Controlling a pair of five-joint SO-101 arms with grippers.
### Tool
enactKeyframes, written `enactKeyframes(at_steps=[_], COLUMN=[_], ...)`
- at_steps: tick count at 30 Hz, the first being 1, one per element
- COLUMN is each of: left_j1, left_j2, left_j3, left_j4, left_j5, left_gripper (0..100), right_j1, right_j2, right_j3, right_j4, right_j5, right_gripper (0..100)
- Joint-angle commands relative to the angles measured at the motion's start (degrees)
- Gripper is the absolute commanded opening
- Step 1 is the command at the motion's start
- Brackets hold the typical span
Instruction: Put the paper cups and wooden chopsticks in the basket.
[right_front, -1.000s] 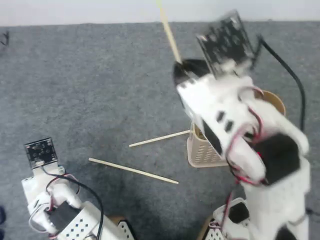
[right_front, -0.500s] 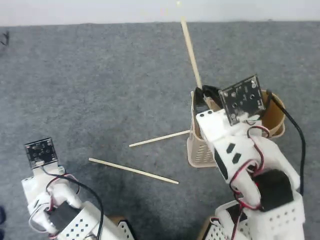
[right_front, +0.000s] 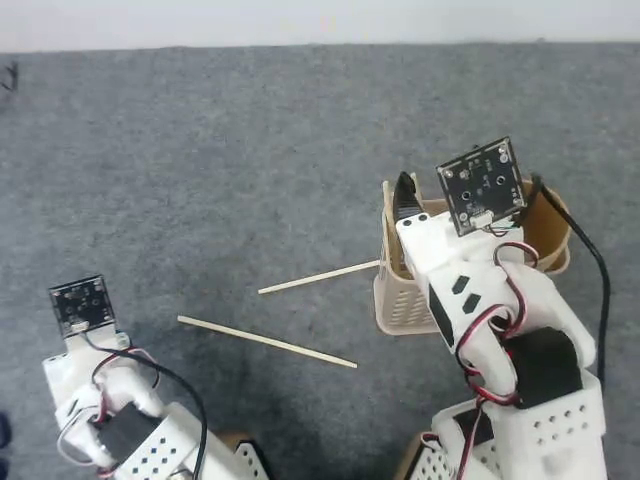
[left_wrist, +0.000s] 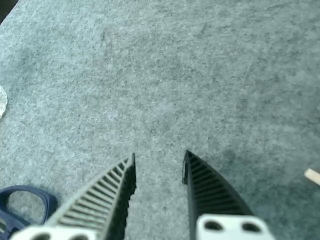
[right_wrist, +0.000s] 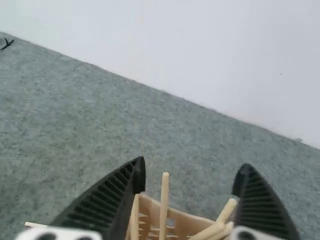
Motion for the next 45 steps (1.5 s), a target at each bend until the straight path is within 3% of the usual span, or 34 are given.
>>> enactKeyframes(at_steps=[1, 7, 12, 20, 31, 45], left_j1=[0.2, 0.2, 0.2, 0.2, 0.2, 0.2], left_j2=[-1.1, -1.1, -1.1, -1.1, -1.1, -1.1], left_j3=[-0.5, -0.5, -0.5, -0.5, -0.5, -0.5], left_j4=[-0.8, -0.8, -0.8, -0.8, -0.2, -0.2], left_j5=[-0.4, -0.4, -0.4, -0.4, -0.9, -0.9], left_gripper=[14, 14, 14, 14, 14, 14], right_j1=[0.1, -13.8, -15.8, -20.1, -20.4, -26.2], right_j2=[0.4, 6.0, 22.5, 41.3, 57.3, 76.1], right_j3=[-0.7, -2.8, -10.0, -15.4, -21.3, -30.5], right_j4=[-1.2, 2.8, 11.0, 21.0, 18.5, 16.5], right_j5=[1.7, 18.3, 24.5, 41.5, 43.8, 43.8], right_gripper=[23.5, 23.0, 23.0, 23.0, 23.0, 23.0])
